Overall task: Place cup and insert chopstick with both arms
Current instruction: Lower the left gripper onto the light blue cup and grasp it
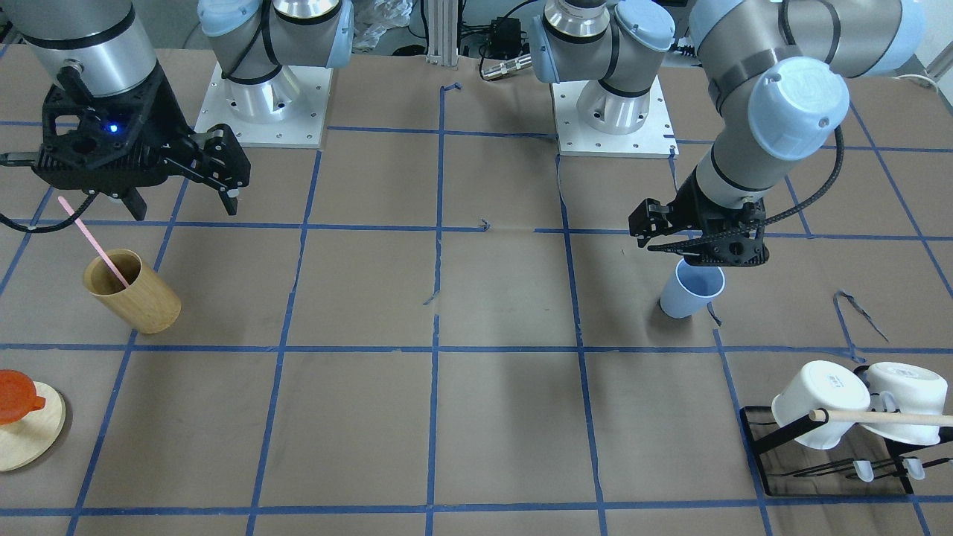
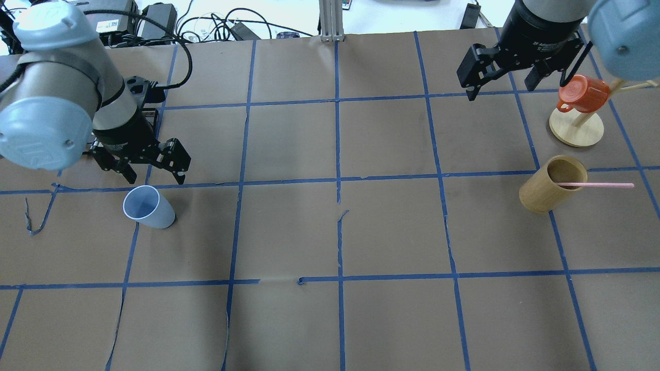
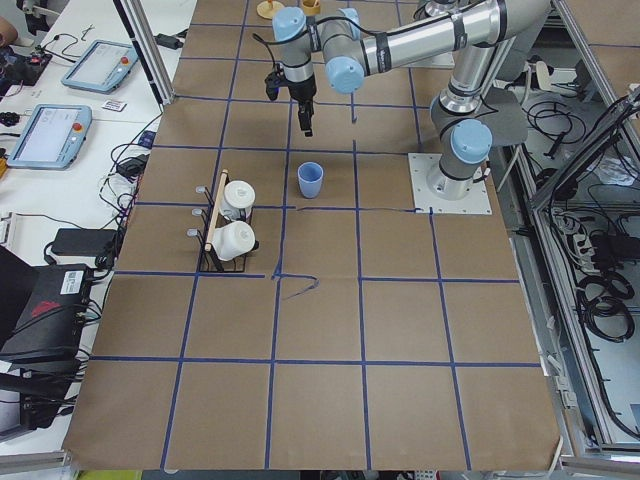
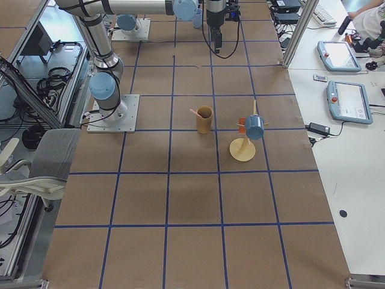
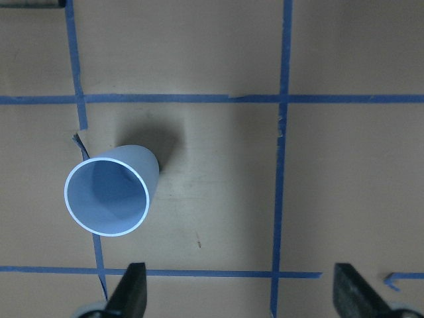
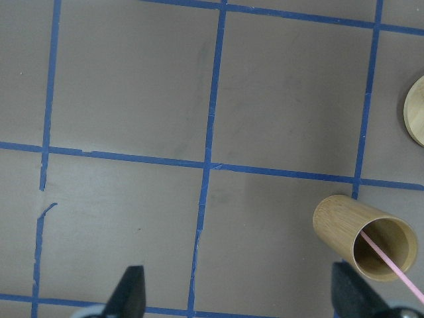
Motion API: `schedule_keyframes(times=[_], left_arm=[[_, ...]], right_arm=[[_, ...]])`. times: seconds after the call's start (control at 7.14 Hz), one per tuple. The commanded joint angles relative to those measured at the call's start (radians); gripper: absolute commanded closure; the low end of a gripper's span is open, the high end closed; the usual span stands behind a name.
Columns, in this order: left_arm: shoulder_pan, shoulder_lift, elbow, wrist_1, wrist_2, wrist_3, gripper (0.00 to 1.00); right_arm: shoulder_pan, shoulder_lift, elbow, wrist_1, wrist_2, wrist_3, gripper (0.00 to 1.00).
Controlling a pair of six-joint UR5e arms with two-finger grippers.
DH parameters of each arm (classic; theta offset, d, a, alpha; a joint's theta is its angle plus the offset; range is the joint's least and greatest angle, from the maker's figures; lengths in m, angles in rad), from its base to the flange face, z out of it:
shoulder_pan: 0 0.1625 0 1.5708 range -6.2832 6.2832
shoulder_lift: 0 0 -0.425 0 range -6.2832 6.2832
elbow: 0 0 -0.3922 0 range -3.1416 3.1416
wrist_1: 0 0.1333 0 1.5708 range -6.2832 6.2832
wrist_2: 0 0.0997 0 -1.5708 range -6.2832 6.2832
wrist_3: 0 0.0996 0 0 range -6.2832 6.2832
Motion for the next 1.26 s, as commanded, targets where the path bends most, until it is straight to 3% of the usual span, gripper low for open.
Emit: schedule_keyframes(times=[0.0, 0.14, 0.28, 0.42, 0.56, 0.98, 1.12], left_arm=[[0.052, -0.03, -0.14, 0.201, 0.01, 0.052, 0.0], [0.059, -0.048, -0.158, 0.244, 0.01, 0.055, 0.02], [0.059, -0.066, -0.159, 0.255, 0.01, 0.06, 0.16], [0.059, -0.071, -0.16, 0.258, 0.01, 0.06, 0.51], [0.059, -0.071, -0.165, 0.258, 0.011, 0.063, 0.96], [0.058, -0.06, -0.16, 0.258, 0.016, 0.075, 1.0], [0.058, -0.045, -0.151, 0.255, 0.017, 0.064, 1.0]], right_arm=[[-0.001, 0.0, 0.0, 0.0, 0.0, 0.0, 0.0], [0.001, 0.0, 0.0, 0.0, 0.001, 0.0, 0.0], [-0.001, 0.0, 0.0, 0.0, 0.001, -0.006, 0.0], [-0.007, 0.003, 0.001, 0.003, 0.0, -0.039, 0.0], [-0.013, 0.002, 0.002, 0.003, 0.0, -0.067, 0.0], [-0.033, 0.001, 0.002, 0.011, -0.002, -0.083, 0.0], [-0.091, 0.002, 0.009, 0.02, -0.002, -0.172, 0.0]])
